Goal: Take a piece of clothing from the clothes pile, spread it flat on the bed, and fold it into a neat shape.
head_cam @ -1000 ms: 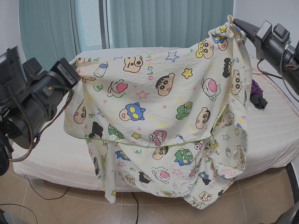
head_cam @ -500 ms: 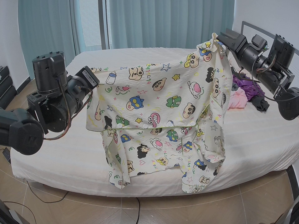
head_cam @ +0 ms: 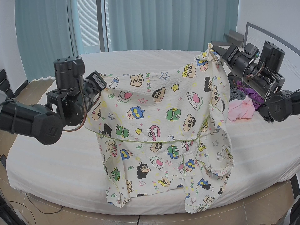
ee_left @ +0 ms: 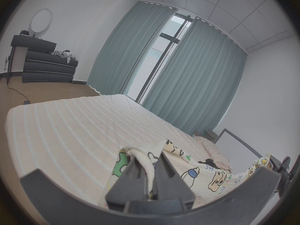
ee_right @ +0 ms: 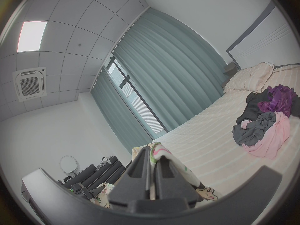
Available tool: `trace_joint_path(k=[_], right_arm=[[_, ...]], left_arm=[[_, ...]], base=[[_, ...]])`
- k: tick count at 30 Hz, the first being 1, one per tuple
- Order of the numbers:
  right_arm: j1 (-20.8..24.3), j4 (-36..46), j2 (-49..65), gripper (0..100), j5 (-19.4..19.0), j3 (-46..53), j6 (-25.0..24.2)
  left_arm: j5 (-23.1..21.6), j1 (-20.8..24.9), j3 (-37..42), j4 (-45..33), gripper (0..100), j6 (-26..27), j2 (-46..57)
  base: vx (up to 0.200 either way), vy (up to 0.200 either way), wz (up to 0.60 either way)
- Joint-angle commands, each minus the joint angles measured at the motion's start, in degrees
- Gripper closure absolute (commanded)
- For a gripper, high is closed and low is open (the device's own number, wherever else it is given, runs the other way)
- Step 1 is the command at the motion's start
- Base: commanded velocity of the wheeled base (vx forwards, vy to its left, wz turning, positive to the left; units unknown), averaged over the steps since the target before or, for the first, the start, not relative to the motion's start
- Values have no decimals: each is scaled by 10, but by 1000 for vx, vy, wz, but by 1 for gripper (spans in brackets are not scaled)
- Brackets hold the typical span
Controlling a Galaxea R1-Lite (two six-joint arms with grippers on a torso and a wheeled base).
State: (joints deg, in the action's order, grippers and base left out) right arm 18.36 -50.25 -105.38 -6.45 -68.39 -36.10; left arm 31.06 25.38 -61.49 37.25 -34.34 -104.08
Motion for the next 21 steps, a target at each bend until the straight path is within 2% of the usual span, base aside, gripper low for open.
trace_joint_path(k=[1,6,21], right_arm=[[-4,-1,-19,100,1,4,1],[-11,1,-36,100,2,7,1],[-23,2,-73,100,4,24,1]], left_arm=[[0,-8,-18,-1,100,0,-49],[-5,-7,-19,-2,100,0,-79],[-11,-1,8,-13,100,1,-92]], base=[[200,0,0],[200,0,0],[0,0,0]])
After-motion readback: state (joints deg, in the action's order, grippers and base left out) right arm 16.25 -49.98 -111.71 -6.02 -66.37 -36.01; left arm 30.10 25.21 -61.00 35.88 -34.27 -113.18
